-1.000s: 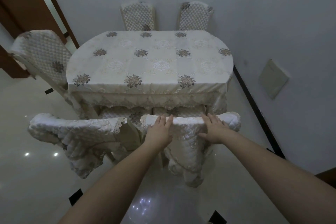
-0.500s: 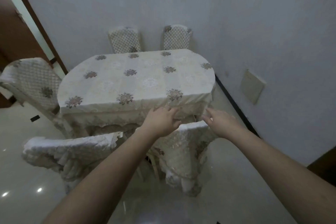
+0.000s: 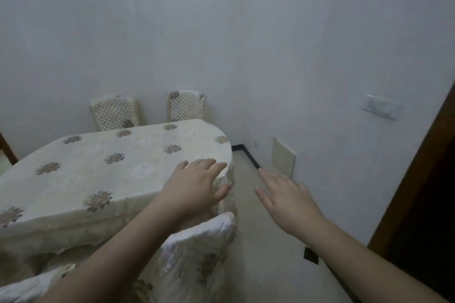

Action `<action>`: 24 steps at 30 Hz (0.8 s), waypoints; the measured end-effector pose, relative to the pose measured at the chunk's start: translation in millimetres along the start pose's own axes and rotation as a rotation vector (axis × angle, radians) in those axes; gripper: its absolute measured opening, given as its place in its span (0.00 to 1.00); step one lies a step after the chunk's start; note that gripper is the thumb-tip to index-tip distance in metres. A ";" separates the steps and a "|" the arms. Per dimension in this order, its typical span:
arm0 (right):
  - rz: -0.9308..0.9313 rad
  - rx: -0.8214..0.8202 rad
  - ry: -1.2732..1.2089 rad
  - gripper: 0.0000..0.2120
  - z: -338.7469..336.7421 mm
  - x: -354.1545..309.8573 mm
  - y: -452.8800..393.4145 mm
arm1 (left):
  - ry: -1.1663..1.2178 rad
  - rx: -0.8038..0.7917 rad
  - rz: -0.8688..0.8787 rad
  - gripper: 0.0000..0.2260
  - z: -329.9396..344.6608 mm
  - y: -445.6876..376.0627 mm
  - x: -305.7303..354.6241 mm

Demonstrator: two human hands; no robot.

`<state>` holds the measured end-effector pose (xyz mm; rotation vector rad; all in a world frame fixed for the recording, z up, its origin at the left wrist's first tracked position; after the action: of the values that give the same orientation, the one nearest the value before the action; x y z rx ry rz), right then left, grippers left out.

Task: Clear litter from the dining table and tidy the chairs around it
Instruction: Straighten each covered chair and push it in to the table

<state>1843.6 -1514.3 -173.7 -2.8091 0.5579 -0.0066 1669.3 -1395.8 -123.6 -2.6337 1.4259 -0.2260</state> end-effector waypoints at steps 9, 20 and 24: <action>0.069 0.204 0.120 0.26 -51.5 119.8 6.6 | -0.029 0.181 0.098 0.36 -23.6 -80.2 120.4; 0.130 0.185 0.230 0.28 -79.7 191.3 -17.9 | -0.047 0.316 0.148 0.26 -12.8 -144.6 176.2; 0.103 0.184 0.230 0.26 -72.7 194.2 -36.6 | -0.032 0.303 0.107 0.27 6.5 -168.3 167.5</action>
<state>2032.9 -1574.2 -103.5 -2.6131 0.7141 -0.3459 1898.8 -1444.8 -86.7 -2.3030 1.3929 -0.3562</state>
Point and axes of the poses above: each hand's wrist, its own y-axis away from the middle knuckle, its own z-axis out of the palm, x = y × z, the point moved 2 cm from there along -y, towards the middle knuckle, and after that the axes turned 5 degrees about y, right-handed, at the moved point
